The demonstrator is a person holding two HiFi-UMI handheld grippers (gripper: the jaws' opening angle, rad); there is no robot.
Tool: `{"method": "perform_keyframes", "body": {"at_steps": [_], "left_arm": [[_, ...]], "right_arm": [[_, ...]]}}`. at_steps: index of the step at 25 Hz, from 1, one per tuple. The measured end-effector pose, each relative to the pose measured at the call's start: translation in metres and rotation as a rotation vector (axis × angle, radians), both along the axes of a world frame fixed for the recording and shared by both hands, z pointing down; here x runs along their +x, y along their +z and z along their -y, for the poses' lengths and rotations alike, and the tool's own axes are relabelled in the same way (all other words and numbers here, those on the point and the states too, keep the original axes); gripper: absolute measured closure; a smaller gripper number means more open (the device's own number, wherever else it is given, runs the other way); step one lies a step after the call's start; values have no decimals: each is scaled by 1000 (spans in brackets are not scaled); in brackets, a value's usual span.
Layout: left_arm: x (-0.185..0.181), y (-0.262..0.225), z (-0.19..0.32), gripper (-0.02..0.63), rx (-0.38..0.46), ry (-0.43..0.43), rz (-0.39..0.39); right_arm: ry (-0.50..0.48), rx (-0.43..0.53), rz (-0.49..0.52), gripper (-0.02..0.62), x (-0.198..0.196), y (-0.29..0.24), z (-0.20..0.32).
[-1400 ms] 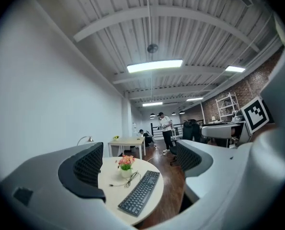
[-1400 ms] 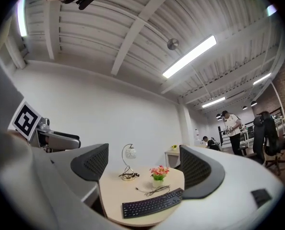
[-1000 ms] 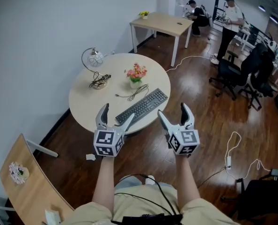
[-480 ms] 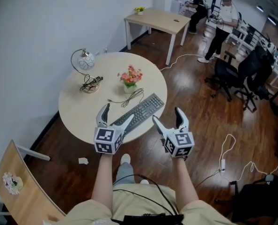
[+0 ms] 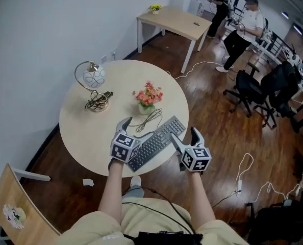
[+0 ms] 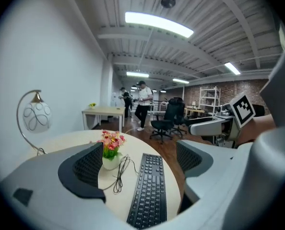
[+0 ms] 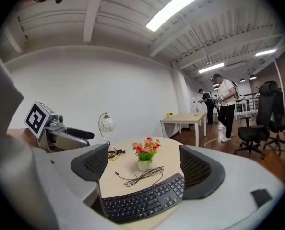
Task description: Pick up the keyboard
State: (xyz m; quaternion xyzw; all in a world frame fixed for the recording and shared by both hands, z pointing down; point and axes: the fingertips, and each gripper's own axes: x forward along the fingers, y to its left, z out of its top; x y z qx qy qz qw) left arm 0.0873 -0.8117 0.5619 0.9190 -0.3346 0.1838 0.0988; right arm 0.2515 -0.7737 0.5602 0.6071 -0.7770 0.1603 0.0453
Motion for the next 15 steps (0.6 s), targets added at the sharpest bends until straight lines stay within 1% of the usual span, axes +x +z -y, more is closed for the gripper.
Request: {"method": "perform_keyframes", "body": {"at_steps": [2,4,7,11,13,15], "left_arm": [[0,32,4,144,-83,80,50],[0,68,1,144,-176,177,96],[0,121,-11,144,-321,307,144],[1,178,-20,143,-481,447,195],[-3,203,-24,143,-553,490,231],[-8,227,-28,143,-619,490,259]], "right_arm": [[12,-67,26,120,-1,30,9],[31,-138,66,120,-1,62,14],[61,-249,137,120,-7,110,17],[98,-359,271,121,-22,165,25],[134,-425,355,121,-21,193,22],[179,-474,439,122,-11,217,15]]}}
